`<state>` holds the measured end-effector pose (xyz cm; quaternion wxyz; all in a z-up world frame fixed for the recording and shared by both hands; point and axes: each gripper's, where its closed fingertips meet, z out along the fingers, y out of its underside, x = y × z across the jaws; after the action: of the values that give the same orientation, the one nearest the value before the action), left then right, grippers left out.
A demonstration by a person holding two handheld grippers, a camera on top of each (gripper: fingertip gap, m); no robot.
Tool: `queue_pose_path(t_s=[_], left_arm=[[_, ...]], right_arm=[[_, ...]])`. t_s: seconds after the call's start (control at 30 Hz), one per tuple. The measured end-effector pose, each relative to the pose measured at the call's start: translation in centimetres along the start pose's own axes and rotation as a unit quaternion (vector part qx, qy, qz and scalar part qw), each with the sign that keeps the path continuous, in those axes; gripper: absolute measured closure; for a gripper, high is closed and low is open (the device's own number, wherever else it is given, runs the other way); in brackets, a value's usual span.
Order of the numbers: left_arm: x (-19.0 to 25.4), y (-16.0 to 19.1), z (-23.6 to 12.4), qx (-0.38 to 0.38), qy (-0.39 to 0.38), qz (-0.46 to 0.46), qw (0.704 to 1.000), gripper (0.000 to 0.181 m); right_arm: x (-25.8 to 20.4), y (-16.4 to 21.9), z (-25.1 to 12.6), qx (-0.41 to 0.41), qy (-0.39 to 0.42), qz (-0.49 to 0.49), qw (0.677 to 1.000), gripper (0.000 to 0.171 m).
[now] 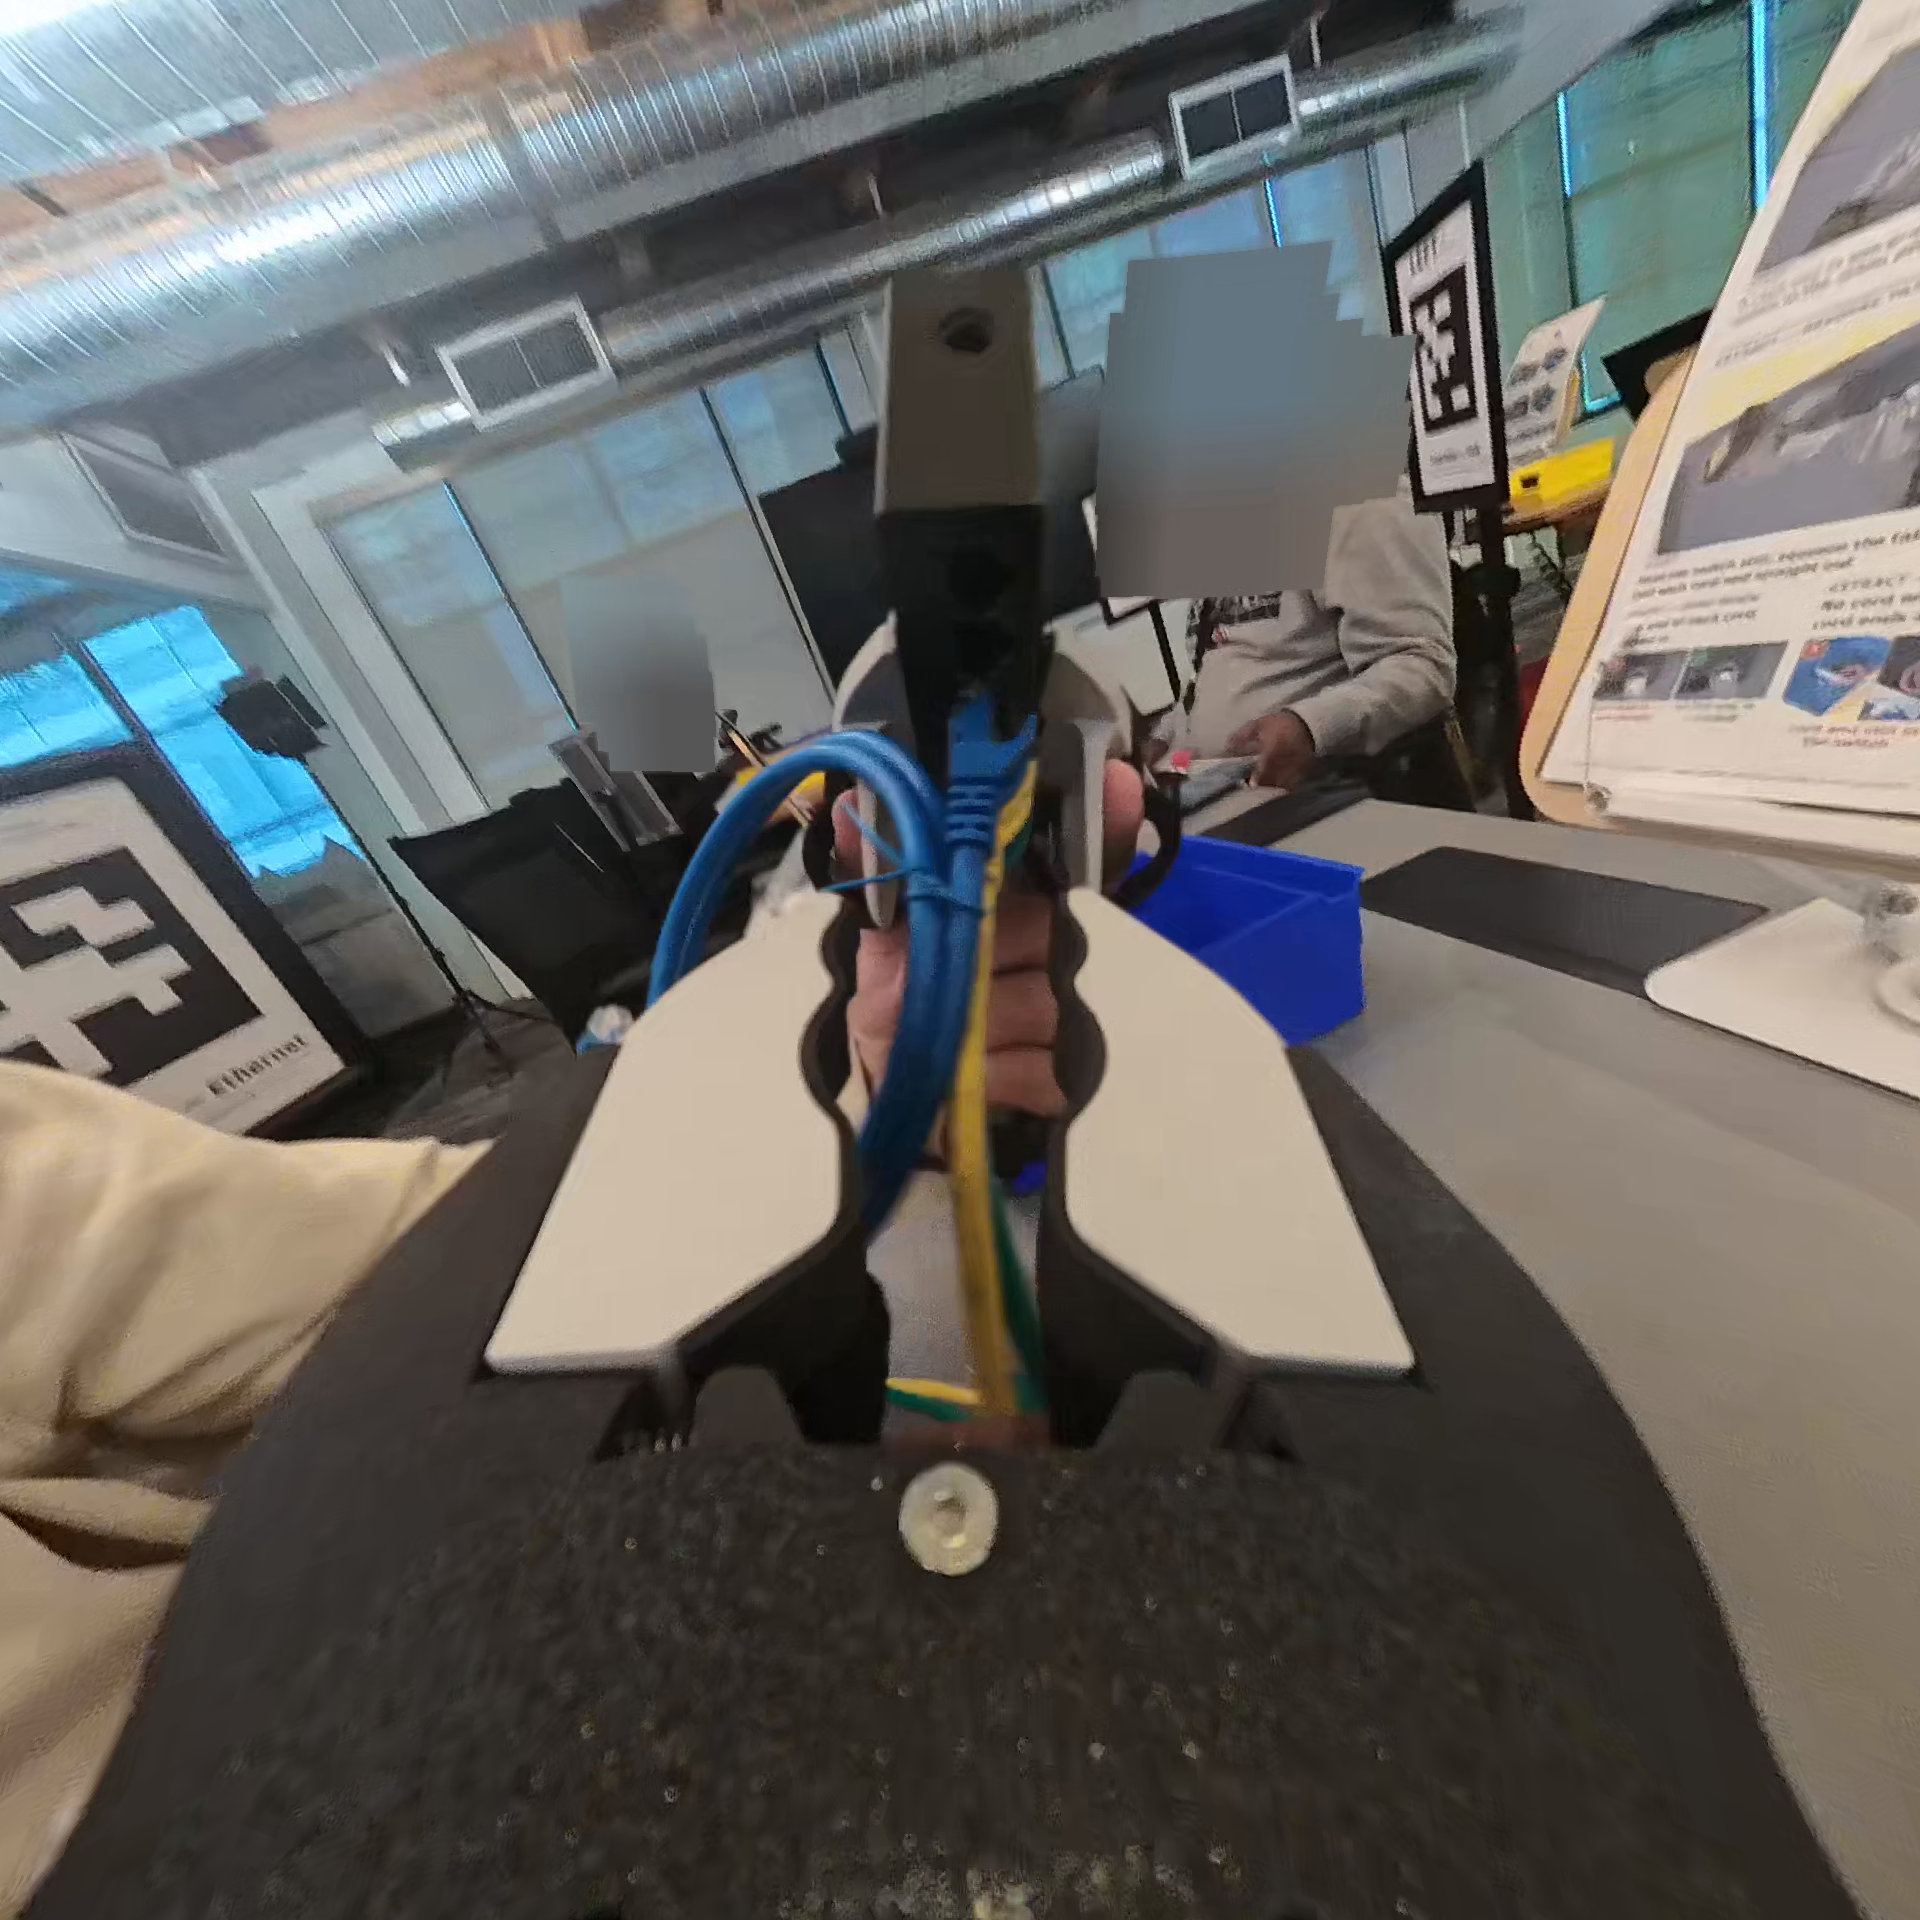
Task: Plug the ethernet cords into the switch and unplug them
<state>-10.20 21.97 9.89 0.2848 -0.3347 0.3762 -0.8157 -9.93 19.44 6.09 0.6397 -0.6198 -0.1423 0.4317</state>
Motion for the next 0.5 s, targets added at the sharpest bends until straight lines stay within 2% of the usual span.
queue_pose_path(t_s=[0.03, 0.1, 0.2, 0.27, 0.37, 0.5], left_arm=[[-0.8, 0.5, -0.1, -0.009, -0.014, 0.006, 1.0, 0.154], [-1.6, 1.4, -0.2, -0.012, -0.019, 0.002, 1.0, 0.154], [-1.7, 2.2, -0.4, 0.007, -0.001, -0.018, 1.0, 0.154], [-2.2, 2.9, -0.6, 0.003, -0.006, -0.032, 0.999, 0.153], [-3.7, 4.5, -1.6, -0.049, -0.039, -0.052, 0.997, 0.148], [-5.3, 5.4, -4.4, -0.139, -0.136, 0.048, 0.98, 0.138]], right_arm=[[0.2, 0.8, 0.3, -0.018, 0.003, -0.005, 1.0, 0.131], [0.4, 2.3, 0.8, -0.046, -0.003, 0.003, 0.999, 0.11], [2.0, 2.8, 0.3, -0.035, 0.021, 0.014, 0.999, 0.154], [2.6, 3.3, -0.2, -0.046, 0.032, 0.004, 0.998, 0.157], [4.4, 4.1, -1.2, -0.09, 0.122, -0.077, 0.985, 0.158], [5.3, 5.4, -2.5, -0.17, 0.201, -0.185, 0.947, 0.159]])
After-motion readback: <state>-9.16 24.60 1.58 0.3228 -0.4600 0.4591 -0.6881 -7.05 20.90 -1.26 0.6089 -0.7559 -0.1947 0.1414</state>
